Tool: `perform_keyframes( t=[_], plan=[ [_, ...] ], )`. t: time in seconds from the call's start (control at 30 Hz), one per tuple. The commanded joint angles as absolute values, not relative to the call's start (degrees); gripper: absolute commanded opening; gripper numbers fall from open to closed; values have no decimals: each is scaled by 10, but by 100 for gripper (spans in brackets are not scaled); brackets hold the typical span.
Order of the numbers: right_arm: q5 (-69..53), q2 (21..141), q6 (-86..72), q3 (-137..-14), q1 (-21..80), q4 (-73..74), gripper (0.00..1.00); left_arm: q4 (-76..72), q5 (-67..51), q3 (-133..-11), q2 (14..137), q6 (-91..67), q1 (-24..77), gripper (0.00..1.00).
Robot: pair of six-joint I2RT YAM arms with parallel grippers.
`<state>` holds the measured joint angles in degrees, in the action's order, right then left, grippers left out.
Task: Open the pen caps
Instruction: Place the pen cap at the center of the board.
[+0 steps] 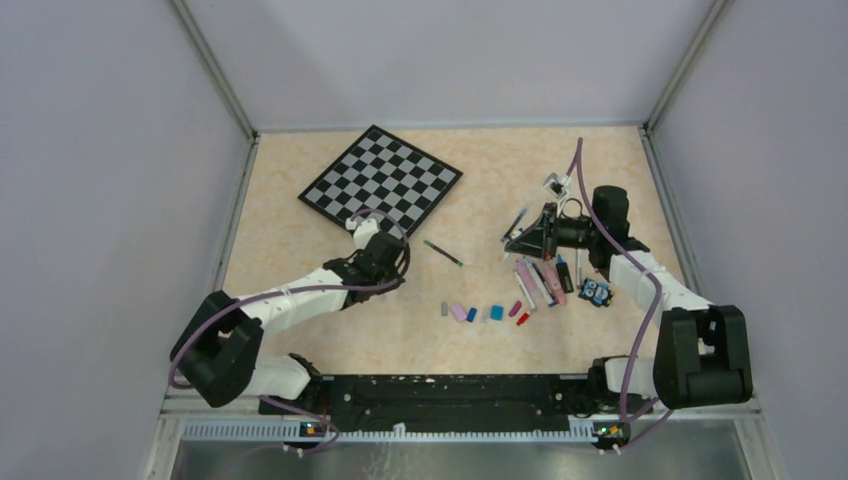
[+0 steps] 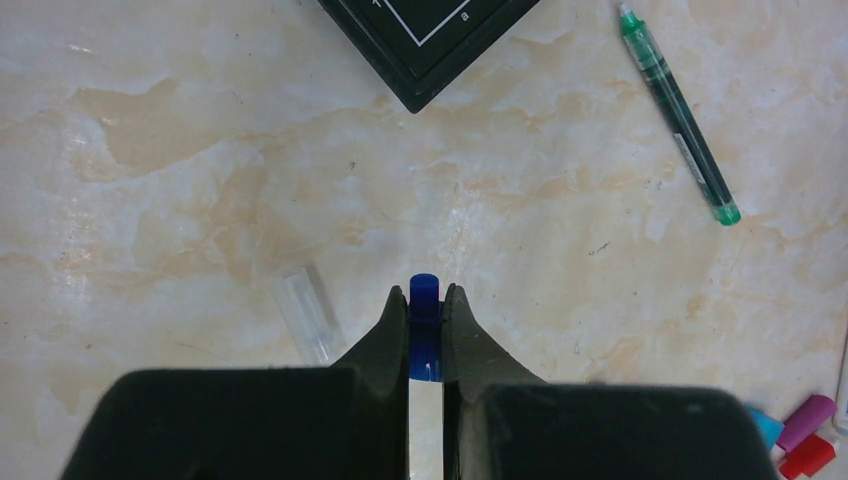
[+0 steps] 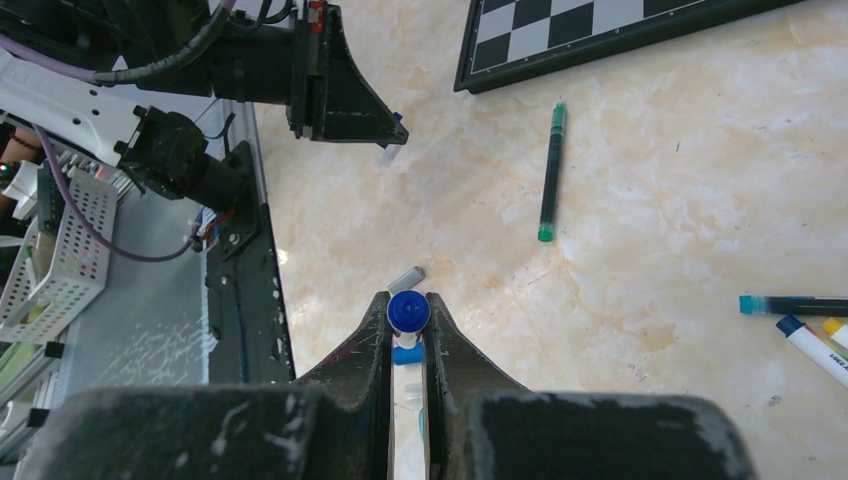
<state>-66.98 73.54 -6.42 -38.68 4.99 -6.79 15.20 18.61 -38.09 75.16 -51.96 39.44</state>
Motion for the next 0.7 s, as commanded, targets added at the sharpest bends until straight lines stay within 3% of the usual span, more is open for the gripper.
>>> perform_keyframes(
  t=[0.0,0.67],
  plan=[
    [-672,735,-50,-403,49,-77,0,185,209,-420,784,-554,392,1],
    [-673,737,-47,-405,49,-73,0,215,240,-409,810,-580,392,12]
  ],
)
